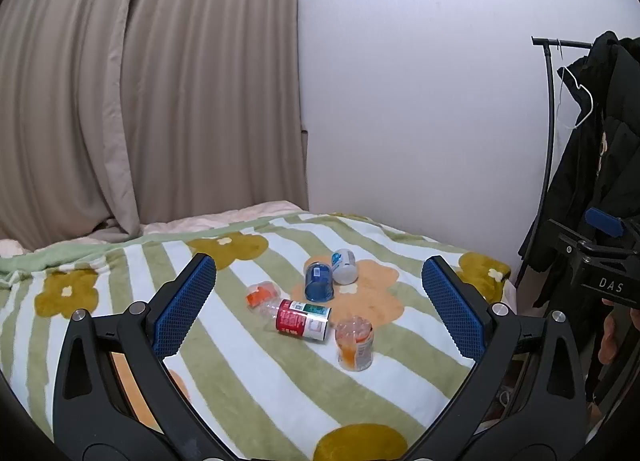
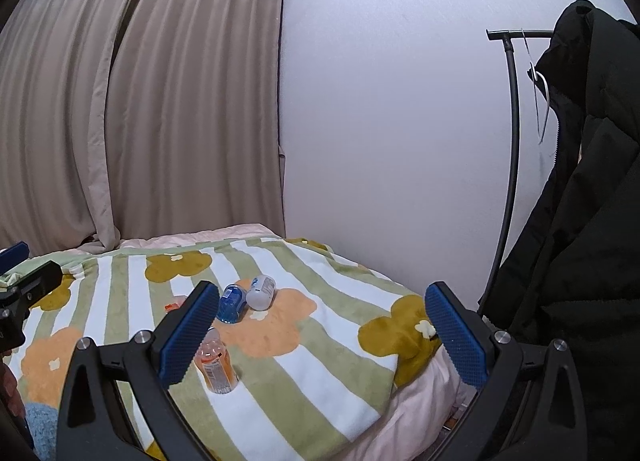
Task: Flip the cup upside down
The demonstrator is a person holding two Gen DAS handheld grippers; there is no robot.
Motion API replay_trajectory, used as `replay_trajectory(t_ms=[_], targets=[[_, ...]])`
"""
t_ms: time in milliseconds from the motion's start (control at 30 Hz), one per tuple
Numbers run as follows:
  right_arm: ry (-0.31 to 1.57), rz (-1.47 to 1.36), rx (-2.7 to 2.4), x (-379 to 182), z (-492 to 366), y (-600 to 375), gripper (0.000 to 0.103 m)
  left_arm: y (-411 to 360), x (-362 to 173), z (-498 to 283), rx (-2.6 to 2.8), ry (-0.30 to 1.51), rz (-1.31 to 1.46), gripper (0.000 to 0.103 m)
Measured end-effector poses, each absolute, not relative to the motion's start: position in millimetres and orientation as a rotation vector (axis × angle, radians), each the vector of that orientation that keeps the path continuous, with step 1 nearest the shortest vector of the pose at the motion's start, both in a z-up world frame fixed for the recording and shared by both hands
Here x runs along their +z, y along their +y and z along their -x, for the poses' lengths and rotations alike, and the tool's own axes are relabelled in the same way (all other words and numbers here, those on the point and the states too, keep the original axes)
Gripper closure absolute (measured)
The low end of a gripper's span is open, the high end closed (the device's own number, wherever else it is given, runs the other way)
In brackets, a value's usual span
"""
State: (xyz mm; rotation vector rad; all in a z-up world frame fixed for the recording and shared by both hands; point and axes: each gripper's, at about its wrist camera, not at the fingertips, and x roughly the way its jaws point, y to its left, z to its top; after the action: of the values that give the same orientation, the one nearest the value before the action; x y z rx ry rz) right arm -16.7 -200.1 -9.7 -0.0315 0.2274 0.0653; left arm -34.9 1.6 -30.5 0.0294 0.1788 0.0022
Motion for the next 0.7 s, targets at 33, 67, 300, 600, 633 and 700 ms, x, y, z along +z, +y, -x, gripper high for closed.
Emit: replay_trajectory(t_ms=[33, 67, 300, 600, 633, 700], targets=[[0.227, 0.029, 0.066, -9.3, 16.3, -200.2, 0.0, 1.5, -30.4, 34.2, 0.002, 0.179, -0.031, 0.0], [0.227, 0.029, 0.066, -9.2, 16.2, -200.2, 0.0, 1.0, -29.8, 34.1, 0.005, 0.178, -0.032, 0.0], [0.222, 0.023, 0.062, -7.6, 16.2, -201.1, 0.0, -1.7, -28.4, 33.3, 0.012, 0.177, -0.04, 0.0], [0.226, 0.016, 0.054, -7.4, 16.7, -203.7, 0.0, -4.8, -25.4, 29.5, -0.01, 0.19, -0.028, 0.0], [0.226, 0.015, 0.054, -7.4, 16.9, -203.6, 0.0, -4.9, -23.9, 28.5, -0.011, 0.193, -0.027, 0.0], [0.225, 0.007, 0.056, -5.7, 16.8, -204.5, 0.0, -5.2, -23.0, 28.2, -0.008, 0.192, -0.029, 0.0]])
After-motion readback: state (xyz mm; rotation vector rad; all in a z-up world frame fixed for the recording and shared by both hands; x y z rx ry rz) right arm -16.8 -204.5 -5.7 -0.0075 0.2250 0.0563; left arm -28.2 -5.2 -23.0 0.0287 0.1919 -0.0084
